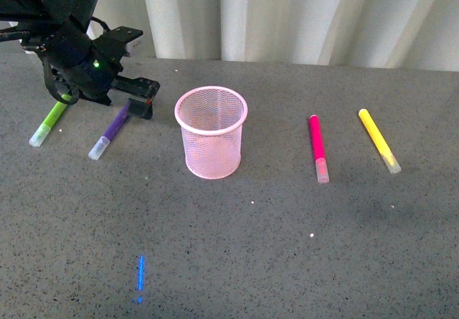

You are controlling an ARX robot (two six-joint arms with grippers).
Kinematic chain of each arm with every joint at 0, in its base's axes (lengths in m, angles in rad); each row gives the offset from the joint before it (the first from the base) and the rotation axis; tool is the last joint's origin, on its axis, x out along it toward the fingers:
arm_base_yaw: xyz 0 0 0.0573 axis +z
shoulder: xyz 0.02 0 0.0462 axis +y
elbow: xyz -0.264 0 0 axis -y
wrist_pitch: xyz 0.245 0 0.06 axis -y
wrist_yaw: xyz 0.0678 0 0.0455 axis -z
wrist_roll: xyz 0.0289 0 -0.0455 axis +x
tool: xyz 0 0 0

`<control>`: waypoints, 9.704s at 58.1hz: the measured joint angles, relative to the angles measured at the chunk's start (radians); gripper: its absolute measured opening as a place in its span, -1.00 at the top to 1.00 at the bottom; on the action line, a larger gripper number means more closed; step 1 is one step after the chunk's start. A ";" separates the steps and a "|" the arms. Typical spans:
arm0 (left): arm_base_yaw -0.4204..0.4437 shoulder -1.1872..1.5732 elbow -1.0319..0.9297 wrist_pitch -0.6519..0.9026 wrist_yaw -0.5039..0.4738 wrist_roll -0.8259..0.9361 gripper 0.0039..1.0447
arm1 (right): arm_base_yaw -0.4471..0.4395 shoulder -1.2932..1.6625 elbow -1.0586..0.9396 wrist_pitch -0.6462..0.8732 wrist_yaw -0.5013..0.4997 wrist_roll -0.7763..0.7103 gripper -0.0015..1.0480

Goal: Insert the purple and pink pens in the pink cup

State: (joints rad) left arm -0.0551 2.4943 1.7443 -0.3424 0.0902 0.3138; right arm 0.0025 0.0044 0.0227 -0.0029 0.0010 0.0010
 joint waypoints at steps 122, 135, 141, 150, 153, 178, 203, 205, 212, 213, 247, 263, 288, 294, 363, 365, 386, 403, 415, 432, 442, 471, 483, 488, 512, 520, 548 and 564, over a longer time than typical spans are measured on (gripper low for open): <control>-0.254 -0.606 -0.929 1.474 -0.151 -0.682 0.76 | 0.000 0.000 0.000 0.000 0.000 0.000 -0.87; -0.300 -0.535 -0.945 1.537 -0.198 -0.710 0.76 | 0.000 0.000 0.000 0.000 0.000 0.000 -0.87; -0.306 -0.500 -0.954 1.575 -0.212 -0.731 0.76 | 0.000 0.000 0.000 0.000 0.000 0.000 -0.87; -0.310 -0.451 -0.954 1.604 -0.216 -0.742 0.76 | 0.000 0.000 0.000 0.000 0.000 0.000 -0.87; -0.311 -0.431 -0.953 1.613 -0.223 -0.747 0.76 | 0.000 0.000 0.000 0.000 0.000 0.000 -0.87; -0.307 -0.380 -0.945 1.676 -0.187 -0.755 0.29 | 0.000 0.000 0.000 0.000 0.000 0.000 -0.87; -0.236 -0.484 -1.009 1.556 -0.059 -0.741 -0.86 | 0.000 0.000 0.000 0.000 0.000 0.000 -0.87; -0.219 -0.514 -1.015 1.516 -0.028 -0.737 -0.87 | 0.000 0.000 0.000 0.000 0.000 0.000 -0.87; -0.143 -0.663 -1.060 1.354 0.144 -0.719 -0.88 | 0.000 0.000 0.000 0.000 0.000 0.000 -0.87; -0.131 -0.692 -1.072 1.329 0.169 -0.715 -0.88 | 0.000 0.000 0.000 0.000 0.000 0.000 -0.87; 0.244 -1.614 -1.564 1.032 0.356 -0.508 -0.56 | 0.000 0.000 0.000 0.000 0.000 0.000 -0.87; 0.079 -1.761 -1.684 1.002 -0.084 -0.341 0.37 | 0.000 0.000 0.000 0.000 0.000 0.000 -0.87; 0.055 -2.017 -1.735 0.816 -0.090 -0.322 0.93 | 0.000 0.000 0.000 0.000 0.000 0.000 -0.87; 0.055 -2.071 -1.735 0.766 -0.090 -0.322 0.93 | 0.000 0.000 0.000 0.000 0.000 0.000 -0.87; 0.055 -2.491 -1.735 0.343 -0.090 -0.321 0.58 | 0.000 0.000 0.000 0.000 0.000 0.000 -0.87; 0.055 -2.490 -1.735 0.343 -0.090 -0.321 0.45 | 0.000 0.000 0.000 0.000 0.000 0.000 -0.87; 0.055 -2.491 -1.735 0.343 -0.090 -0.321 -0.72 | 0.079 0.242 0.291 0.032 0.113 0.024 -0.87; 0.055 -2.491 -1.735 0.343 -0.090 -0.320 -0.88 | -0.056 0.992 0.838 0.171 0.078 -0.016 -0.87; 0.055 -2.491 -1.735 0.343 -0.090 -0.320 -0.88 | 0.018 1.674 1.309 -0.225 0.042 0.072 -0.87; 0.055 -2.491 -1.735 0.343 -0.090 -0.320 -0.88 | 0.156 1.983 1.471 -0.479 -0.035 0.156 -0.87; 0.055 -2.491 -1.735 0.343 -0.090 -0.320 -0.88 | 0.179 2.084 1.484 -0.483 -0.045 0.208 -0.87; 0.055 -2.491 -1.735 0.343 -0.090 -0.320 -0.88 | 0.224 2.266 1.481 -0.387 -0.099 0.258 -0.87; 0.055 -2.491 -1.735 0.343 -0.090 -0.320 -0.88 | 0.241 2.343 1.490 -0.337 -0.101 0.257 -0.87; 0.055 -2.491 -1.735 0.343 -0.090 -0.320 -0.88 | 0.241 2.365 1.498 -0.327 -0.100 0.257 -0.87; 0.055 -2.491 -1.735 0.343 -0.090 -0.320 -0.88 | 0.211 2.417 1.575 -0.332 -0.106 0.255 -0.64; 0.055 -2.491 -1.735 0.343 -0.090 -0.320 -0.88 | 0.199 2.428 1.590 -0.345 -0.100 0.257 -0.27; 0.055 -2.491 -1.735 0.343 -0.090 -0.320 -0.88 | 0.156 2.432 1.596 -0.346 -0.127 0.259 0.79; 0.055 -2.491 -1.735 0.343 -0.090 -0.320 -0.88 | 0.136 2.367 1.514 -0.187 -0.158 0.293 0.79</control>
State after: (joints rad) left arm -0.0002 0.0036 0.0093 0.0006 -0.0002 -0.0063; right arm 0.1383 2.3714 1.5372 -0.1902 -0.1566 0.2939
